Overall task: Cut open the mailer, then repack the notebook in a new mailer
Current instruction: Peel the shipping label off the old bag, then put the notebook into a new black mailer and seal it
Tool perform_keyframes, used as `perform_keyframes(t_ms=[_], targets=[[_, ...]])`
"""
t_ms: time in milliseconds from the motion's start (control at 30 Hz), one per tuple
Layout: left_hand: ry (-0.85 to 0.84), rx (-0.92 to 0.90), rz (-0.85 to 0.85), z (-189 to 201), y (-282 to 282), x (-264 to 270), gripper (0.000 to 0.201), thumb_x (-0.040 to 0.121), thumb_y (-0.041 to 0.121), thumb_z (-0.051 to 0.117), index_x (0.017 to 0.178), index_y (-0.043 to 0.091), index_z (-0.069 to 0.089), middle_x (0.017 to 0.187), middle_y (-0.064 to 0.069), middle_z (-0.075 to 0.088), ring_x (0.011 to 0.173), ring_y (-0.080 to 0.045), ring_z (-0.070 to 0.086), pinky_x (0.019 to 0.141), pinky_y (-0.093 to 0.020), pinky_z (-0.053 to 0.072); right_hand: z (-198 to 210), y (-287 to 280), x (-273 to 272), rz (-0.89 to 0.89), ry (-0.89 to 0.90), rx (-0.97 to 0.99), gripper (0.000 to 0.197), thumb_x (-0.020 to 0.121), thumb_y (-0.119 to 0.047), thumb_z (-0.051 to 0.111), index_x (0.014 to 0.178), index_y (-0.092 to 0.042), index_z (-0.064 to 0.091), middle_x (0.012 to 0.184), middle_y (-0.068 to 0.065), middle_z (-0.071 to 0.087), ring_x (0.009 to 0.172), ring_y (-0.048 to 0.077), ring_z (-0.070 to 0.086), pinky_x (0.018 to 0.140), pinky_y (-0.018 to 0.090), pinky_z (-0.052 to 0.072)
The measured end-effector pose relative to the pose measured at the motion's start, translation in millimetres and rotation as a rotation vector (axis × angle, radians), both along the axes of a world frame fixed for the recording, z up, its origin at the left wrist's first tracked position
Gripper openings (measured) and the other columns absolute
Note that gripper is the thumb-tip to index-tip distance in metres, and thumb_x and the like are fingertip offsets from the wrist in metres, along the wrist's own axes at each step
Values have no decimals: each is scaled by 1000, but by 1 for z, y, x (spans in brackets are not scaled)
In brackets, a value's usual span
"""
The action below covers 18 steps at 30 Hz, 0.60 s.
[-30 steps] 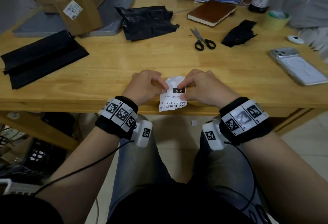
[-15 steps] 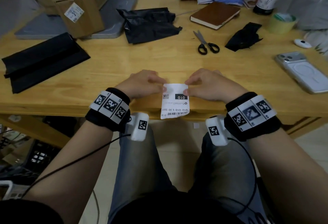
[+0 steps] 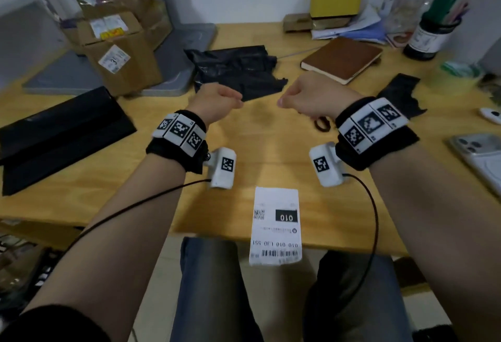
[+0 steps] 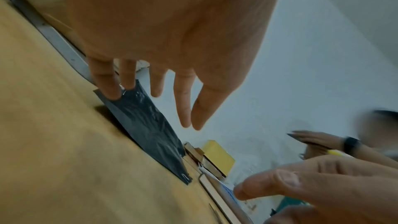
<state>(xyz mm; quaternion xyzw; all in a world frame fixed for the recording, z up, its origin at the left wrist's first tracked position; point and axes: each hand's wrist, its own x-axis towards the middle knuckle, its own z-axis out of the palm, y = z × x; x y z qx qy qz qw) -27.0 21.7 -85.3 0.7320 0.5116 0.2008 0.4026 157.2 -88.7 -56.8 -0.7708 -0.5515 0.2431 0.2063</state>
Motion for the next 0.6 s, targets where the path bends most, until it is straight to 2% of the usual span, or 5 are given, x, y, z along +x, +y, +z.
perform_keyframes(t_ms=[67, 167, 233, 300, 600], targets=[[54, 12, 94, -10, 34, 7, 16, 60, 48, 77, 74, 41, 75, 149, 1, 43, 135, -24, 43, 112, -45, 37, -2, 24, 5, 28, 41, 10, 22, 100, -34, 60, 103, -20, 77, 84, 11, 58, 77, 26, 59, 58, 28, 49], [31, -44, 184, -18, 69, 17, 9, 75, 27, 76, 74, 35, 72, 152, 3, 33, 133, -28, 42, 108, -45, 41, -13, 60, 11, 52, 83, 39, 15, 100, -29, 60, 93, -30, 73, 80, 6, 65, 74, 25, 59, 59, 29, 52], [-96, -94, 213, -17, 77, 24, 24, 86, 6, 64, 94, 28, 66, 125, -10, 53, 105, -24, 61, 83, -29, 56, -20, 80, 13, 65, 79, 61, 13, 99, -26, 62, 103, -23, 74, 74, 0, 62, 64, 19, 55, 55, 28, 49], [-158, -164, 248, -22, 88, 30, 38, 91, -3, 55, 119, 22, 51, 96, -7, 56, 77, -19, 63, 55, -24, 49, -27, 100, 15, 69, 72, 85, 13, 97, -24, 66, 110, -21, 68, 86, -6, 59, 62, 15, 55, 52, 27, 47], [61, -199, 169, -33, 115, 38, 69, 91, 14, 66, 148, 23, 28, 143, -1, 46, 65, -19, 63, 39, -24, 40, -42, 166, 18, 60, 79, -62, 105, 87, -20, 78, 162, -30, 6, 139, 7, 58, 102, 27, 66, 73, 46, 64]])
